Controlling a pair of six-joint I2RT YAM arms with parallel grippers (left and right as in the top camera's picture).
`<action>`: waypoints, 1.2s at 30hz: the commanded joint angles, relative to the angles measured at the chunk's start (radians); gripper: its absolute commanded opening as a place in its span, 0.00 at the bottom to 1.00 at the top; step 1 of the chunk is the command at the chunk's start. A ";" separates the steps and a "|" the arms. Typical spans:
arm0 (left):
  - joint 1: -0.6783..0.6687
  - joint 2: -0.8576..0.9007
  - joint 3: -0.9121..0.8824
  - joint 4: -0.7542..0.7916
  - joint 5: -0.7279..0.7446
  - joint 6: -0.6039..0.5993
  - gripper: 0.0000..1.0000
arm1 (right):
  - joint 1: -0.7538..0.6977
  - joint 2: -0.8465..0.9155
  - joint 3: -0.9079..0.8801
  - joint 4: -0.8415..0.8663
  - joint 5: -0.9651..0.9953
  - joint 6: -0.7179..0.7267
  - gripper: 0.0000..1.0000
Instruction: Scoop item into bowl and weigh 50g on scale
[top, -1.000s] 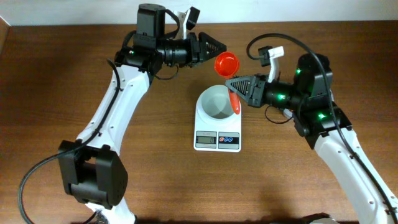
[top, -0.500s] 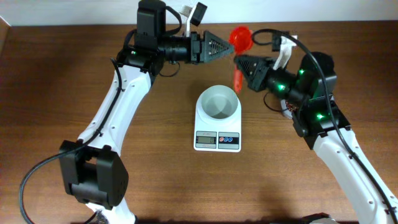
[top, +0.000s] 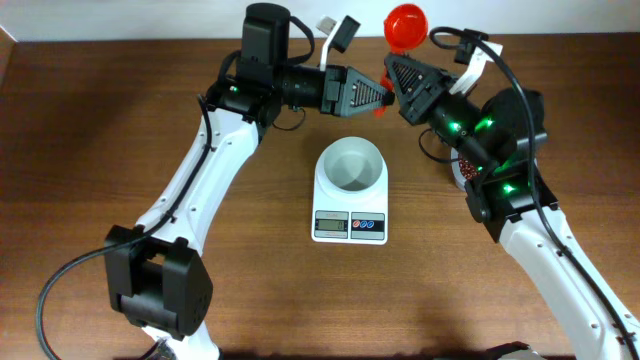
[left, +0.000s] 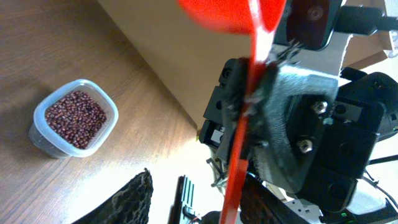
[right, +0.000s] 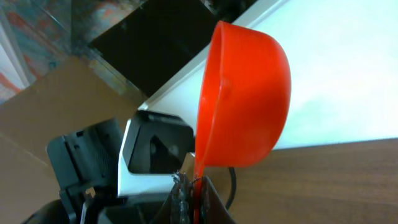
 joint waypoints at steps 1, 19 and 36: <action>-0.001 -0.028 0.005 0.002 0.018 0.014 0.27 | 0.006 -0.005 0.008 0.019 -0.006 0.040 0.04; 0.002 -0.028 0.005 -0.207 -0.081 0.406 0.00 | -0.057 -0.006 0.008 -0.151 -0.202 -0.104 0.59; 0.001 -0.028 0.005 -0.013 0.194 0.349 0.00 | -0.119 -0.006 0.008 -0.037 -0.473 -0.069 0.17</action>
